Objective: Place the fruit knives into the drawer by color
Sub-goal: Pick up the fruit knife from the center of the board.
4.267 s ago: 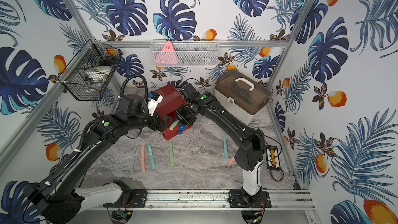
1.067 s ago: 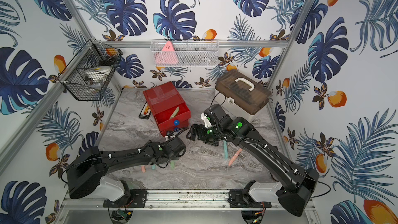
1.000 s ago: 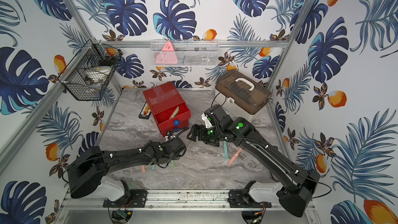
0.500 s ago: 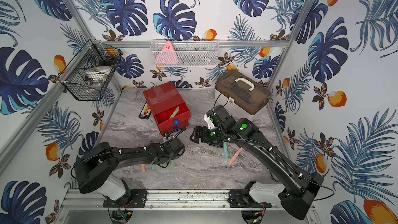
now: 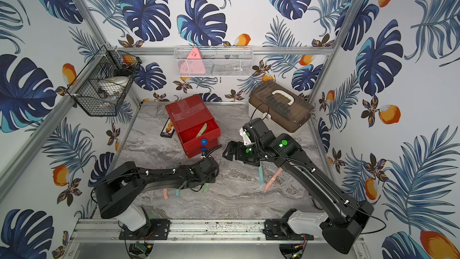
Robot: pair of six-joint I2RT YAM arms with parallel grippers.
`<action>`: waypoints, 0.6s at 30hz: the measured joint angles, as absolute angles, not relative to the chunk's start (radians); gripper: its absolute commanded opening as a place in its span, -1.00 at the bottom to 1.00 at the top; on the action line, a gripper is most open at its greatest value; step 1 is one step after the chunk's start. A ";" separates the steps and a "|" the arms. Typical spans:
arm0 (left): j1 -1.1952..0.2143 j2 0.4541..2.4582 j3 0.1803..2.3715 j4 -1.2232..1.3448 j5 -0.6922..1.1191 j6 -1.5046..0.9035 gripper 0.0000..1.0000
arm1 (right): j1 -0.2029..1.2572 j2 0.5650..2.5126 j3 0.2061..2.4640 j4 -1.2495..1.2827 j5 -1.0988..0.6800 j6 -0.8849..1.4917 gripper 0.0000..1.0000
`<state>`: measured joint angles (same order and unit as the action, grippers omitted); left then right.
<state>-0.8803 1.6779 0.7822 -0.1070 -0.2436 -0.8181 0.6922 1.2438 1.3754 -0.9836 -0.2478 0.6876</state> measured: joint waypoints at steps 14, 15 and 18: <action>-0.909 1.750 0.969 -0.338 -0.010 -0.619 -0.31 | 0.627 1.216 1.333 -0.984 -0.249 0.687 0.93; -0.909 1.759 0.985 -0.358 -0.004 -0.599 -0.28 | 0.625 1.213 1.328 -0.984 -0.249 0.687 0.93; -0.910 1.786 1.032 -0.415 0.010 -0.568 -0.16 | 0.615 1.206 1.313 -0.984 -0.250 0.687 0.92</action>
